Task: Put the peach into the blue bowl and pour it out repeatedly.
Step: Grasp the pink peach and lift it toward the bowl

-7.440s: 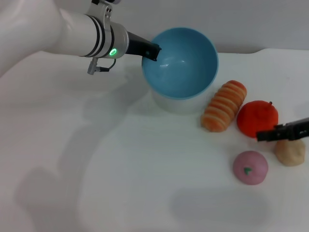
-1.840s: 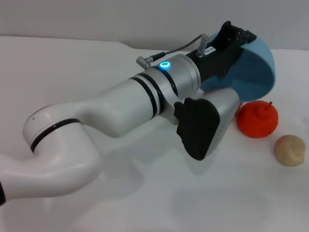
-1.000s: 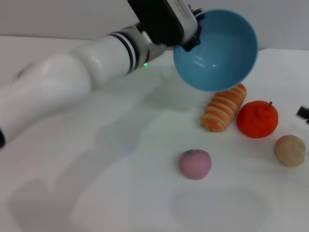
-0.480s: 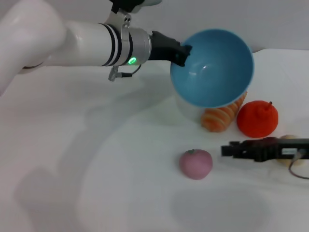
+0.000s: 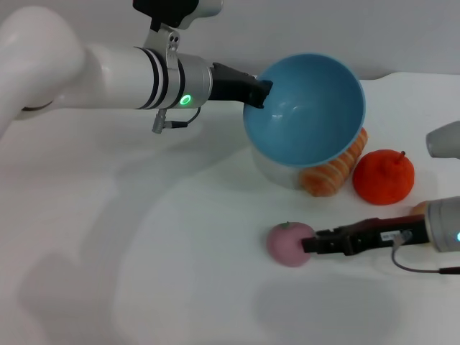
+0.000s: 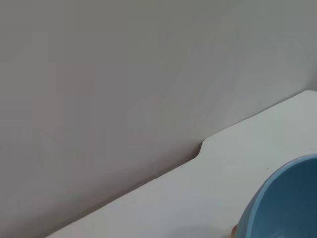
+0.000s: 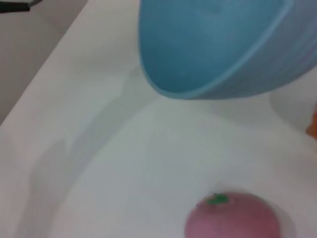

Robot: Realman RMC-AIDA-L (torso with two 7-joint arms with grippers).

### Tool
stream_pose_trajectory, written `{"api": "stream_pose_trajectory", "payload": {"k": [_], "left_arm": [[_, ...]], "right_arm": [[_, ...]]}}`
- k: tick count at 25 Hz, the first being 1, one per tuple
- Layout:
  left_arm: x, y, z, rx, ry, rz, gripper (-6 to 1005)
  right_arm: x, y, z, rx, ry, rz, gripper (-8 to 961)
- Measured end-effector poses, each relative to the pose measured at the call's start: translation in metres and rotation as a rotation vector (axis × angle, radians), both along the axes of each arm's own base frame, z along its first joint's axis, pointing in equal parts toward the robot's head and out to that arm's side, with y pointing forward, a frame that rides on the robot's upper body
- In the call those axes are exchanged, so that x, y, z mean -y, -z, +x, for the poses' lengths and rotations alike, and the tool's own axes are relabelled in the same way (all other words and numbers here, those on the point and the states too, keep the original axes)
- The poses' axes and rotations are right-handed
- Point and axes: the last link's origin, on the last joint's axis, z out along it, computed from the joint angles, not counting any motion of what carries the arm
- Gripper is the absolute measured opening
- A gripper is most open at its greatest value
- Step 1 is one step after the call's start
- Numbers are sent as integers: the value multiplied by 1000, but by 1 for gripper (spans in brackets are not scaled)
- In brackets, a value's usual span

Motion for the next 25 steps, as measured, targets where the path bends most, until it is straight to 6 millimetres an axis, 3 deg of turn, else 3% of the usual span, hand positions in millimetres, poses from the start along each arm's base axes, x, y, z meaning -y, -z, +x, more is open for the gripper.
{"api": "stream_pose_trajectory", "payload": {"k": [5, 10, 25], "left_arm": [[1, 2, 0, -4, 2, -3, -2], [1, 2, 0, -4, 2, -3, -2], [1, 2, 0, -4, 3, -3, -2]], "right_arm": [[0, 14, -11, -47, -79, 29, 411], [0, 26, -9, 18, -46, 4, 408], [-6, 24, -7, 44, -33, 28, 399]]}}
